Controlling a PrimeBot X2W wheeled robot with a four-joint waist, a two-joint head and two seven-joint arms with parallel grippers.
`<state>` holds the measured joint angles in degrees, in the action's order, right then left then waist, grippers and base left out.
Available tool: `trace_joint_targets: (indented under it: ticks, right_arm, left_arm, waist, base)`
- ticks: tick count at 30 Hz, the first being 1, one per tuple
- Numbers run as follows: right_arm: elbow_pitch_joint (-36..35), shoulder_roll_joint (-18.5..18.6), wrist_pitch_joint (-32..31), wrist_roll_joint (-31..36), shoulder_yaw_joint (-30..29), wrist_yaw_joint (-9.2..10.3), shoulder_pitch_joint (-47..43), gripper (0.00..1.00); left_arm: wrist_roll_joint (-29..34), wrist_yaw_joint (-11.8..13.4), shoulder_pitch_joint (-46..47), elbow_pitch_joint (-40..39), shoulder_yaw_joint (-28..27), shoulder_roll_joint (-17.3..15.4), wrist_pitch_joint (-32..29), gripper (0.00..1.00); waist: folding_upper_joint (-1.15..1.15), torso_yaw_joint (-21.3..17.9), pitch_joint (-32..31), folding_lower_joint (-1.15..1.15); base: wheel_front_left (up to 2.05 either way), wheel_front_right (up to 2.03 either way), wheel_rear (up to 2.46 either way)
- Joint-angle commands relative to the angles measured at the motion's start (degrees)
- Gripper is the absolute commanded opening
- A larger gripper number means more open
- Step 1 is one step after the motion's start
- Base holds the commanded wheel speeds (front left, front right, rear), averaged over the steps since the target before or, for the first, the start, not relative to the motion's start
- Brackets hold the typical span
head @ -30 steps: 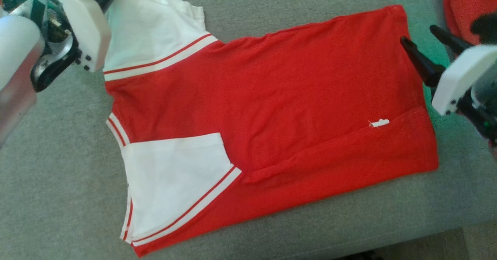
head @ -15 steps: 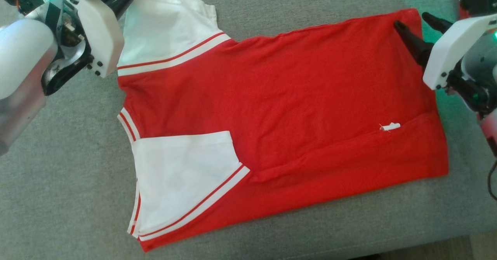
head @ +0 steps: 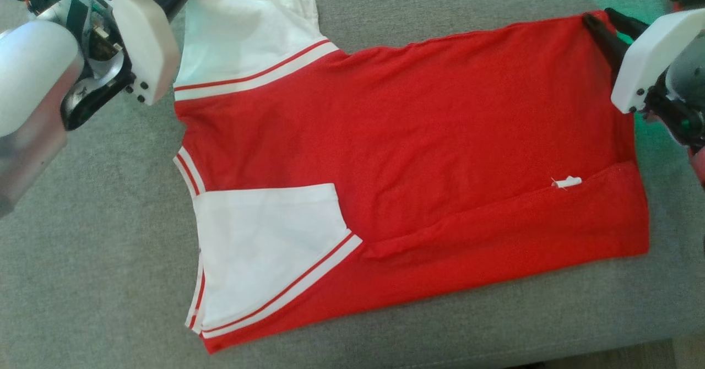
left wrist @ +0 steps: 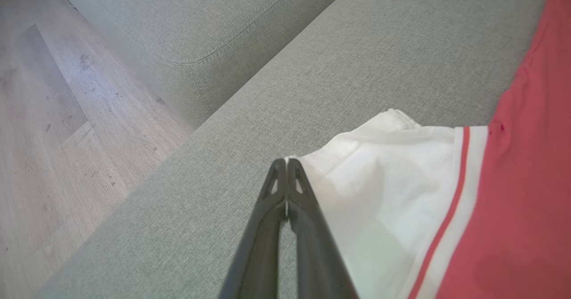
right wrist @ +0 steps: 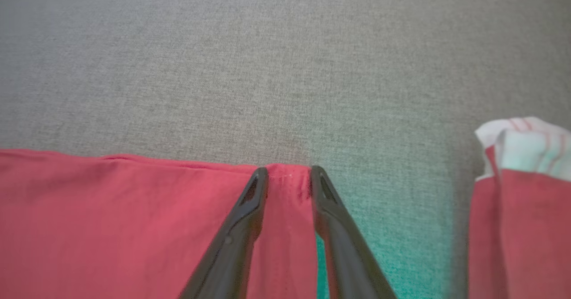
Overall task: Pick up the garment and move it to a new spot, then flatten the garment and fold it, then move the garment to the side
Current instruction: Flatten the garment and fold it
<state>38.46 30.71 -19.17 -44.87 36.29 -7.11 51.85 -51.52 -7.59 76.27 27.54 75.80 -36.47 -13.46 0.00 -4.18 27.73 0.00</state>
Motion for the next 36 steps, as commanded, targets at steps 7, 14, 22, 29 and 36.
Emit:
trace_joint_targets:
  ticks: [7,14,22,29,36]
  right_arm:
    - [1.04,1.79,1.7,-0.48,2.1,-0.37,2.2,0.0]
    - [1.46,2.32,3.82,-0.88,3.04,-0.37,3.36,0.0]
    - [2.15,3.1,8.55,-1.23,1.83,-0.37,5.07,0.0]
    - [2.84,4.29,10.35,-2.71,0.87,-0.37,3.26,0.0]
    - [0.55,5.76,11.73,-6.06,-0.94,-0.37,-1.92,0.0]
  left_arm:
    - [0.1,0.1,3.41,-0.32,-2.45,-1.35,0.83,0.0]
    - [2.67,0.1,4.31,1.22,-2.45,-1.45,4.86,0.0]
    - [5.06,0.12,7.47,6.53,-3.52,0.24,14.88,0.0]
    - [4.69,0.19,6.56,11.42,-4.03,2.58,19.27,0.0]
    - [3.08,0.12,0.84,9.5,-3.36,1.98,20.6,0.0]
  waist:
    - [0.0,0.68,0.25,0.0]
    - [0.0,0.7,-0.53,0.0]
    - [0.0,1.08,-1.96,0.0]
    - [0.0,2.48,-4.73,0.0]
    - [0.0,4.03,-7.35,0.0]
  base:
    - [0.0,0.0,0.0]
    - [0.0,0.0,0.0]
    - [0.0,0.0,0.0]
    - [0.0,0.0,0.0]
    - [0.0,0.0,0.0]
